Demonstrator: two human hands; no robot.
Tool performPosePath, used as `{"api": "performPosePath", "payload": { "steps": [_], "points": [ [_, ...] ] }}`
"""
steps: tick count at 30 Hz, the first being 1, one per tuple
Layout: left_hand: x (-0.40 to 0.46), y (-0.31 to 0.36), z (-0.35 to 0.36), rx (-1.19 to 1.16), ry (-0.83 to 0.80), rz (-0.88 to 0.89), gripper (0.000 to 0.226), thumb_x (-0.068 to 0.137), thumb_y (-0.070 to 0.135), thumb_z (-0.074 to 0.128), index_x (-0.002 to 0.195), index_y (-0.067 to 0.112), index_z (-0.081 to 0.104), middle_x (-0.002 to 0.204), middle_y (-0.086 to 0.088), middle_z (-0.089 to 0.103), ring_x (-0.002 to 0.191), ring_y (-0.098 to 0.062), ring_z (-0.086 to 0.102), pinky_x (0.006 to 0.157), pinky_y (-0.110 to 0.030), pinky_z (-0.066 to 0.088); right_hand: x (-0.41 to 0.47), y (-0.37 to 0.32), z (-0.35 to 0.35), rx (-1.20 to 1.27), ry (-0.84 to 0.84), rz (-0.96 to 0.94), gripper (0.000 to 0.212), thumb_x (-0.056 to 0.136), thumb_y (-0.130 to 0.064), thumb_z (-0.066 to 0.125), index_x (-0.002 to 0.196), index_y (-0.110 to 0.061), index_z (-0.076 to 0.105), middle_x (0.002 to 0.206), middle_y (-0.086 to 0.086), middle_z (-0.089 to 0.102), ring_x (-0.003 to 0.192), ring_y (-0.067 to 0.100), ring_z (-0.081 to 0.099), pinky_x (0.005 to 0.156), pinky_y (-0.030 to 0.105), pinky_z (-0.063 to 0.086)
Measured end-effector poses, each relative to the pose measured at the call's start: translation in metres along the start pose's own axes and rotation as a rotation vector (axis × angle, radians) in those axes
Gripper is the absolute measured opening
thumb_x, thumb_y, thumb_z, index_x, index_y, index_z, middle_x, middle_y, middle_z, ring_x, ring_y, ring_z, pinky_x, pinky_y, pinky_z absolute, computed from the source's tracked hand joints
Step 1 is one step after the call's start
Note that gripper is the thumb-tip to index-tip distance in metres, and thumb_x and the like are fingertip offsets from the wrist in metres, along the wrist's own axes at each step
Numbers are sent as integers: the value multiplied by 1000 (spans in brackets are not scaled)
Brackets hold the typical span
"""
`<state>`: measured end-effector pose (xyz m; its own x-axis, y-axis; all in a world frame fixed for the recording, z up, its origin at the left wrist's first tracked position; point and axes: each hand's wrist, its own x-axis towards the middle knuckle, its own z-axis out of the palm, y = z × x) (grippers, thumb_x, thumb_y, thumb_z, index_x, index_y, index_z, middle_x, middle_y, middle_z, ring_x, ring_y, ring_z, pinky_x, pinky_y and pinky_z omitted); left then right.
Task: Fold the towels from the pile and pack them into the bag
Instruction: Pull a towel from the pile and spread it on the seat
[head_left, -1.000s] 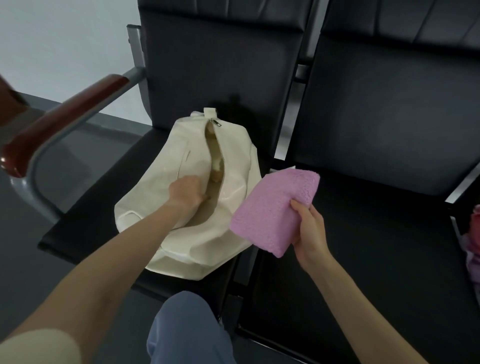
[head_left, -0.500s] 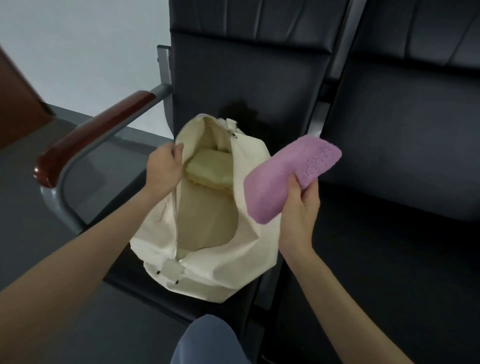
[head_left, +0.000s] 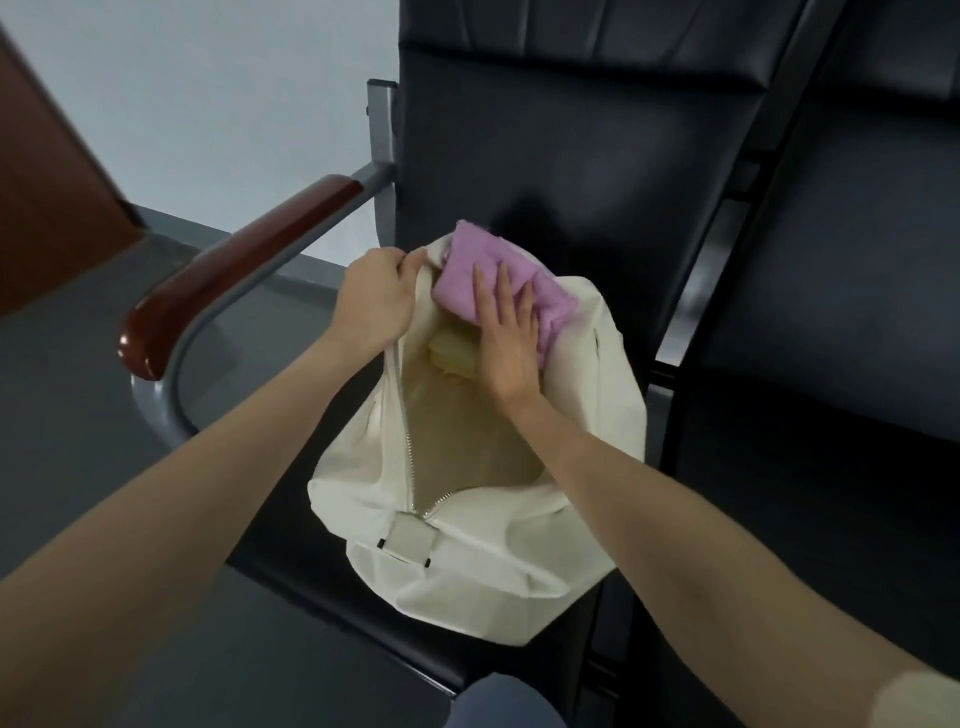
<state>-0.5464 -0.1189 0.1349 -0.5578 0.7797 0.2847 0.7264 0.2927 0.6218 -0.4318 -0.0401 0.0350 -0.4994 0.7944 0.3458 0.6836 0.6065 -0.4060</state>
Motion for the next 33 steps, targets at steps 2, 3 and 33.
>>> {"api": "performPosePath", "payload": {
  "steps": [2,3,33],
  "points": [
    [2,-6,3,-5,12,-10,49,104,29,39,56,17,37,57,2,41,54,-9,38,53,-24,20,3,3,15,-75,-81,-21,64,104,-25,30,143,-30,-20,160,5,-12,145,38,-15,116,59,1],
    [2,-8,4,-13,34,-20,49,104,29,39,56,17,36,57,2,40,53,-9,38,53,-24,20,2,2,19,-109,-96,-38,60,104,-27,26,145,-28,-18,160,7,-12,144,42,-15,116,60,3],
    [-20,-24,12,163,77,111,45,104,41,29,65,19,33,65,1,48,64,-25,45,58,-34,30,22,-4,29,-519,-467,-50,69,97,-29,40,153,-12,2,156,24,5,144,43,9,117,52,11]
  ]
}}
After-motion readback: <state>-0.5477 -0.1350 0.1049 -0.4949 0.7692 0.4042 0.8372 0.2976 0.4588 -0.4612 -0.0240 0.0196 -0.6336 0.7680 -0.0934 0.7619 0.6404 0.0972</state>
